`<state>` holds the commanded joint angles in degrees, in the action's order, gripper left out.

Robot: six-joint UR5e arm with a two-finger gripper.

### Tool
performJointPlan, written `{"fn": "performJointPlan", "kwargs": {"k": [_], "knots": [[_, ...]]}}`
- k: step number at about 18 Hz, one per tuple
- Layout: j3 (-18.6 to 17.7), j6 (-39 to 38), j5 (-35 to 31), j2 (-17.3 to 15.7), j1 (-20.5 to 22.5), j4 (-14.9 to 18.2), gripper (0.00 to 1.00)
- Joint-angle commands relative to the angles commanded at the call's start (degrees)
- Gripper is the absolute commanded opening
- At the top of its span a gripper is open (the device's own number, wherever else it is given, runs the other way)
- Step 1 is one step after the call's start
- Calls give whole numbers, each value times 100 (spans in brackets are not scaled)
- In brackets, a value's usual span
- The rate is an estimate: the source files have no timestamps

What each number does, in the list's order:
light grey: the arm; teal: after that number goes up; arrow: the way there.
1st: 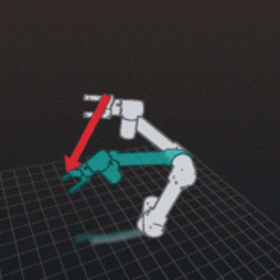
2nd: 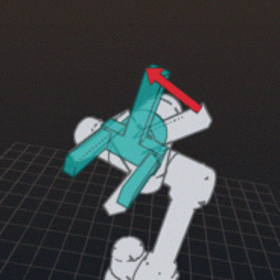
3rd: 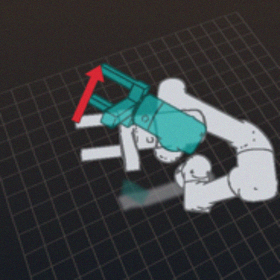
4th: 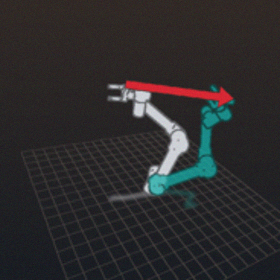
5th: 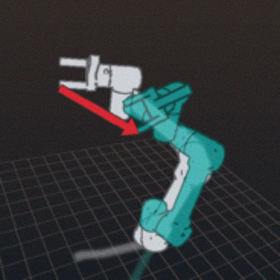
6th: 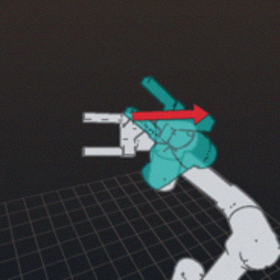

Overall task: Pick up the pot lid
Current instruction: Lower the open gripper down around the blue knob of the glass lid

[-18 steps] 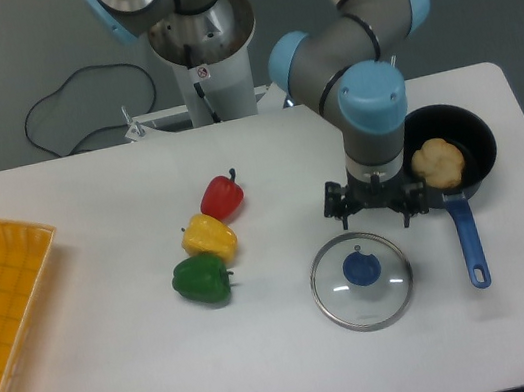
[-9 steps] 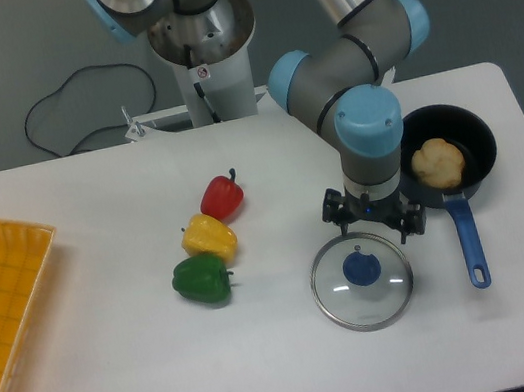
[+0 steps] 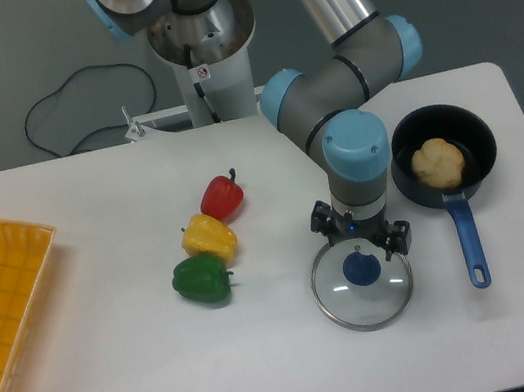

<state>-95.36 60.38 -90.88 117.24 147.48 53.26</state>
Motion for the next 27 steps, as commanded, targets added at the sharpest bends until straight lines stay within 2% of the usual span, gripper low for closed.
{"fn": "performJointPlan", "kwargs": {"k": [7,27], "knots": [[237,79,-9,264,0,0,100],[272,62,-18,422,-70,-18,100]]}}
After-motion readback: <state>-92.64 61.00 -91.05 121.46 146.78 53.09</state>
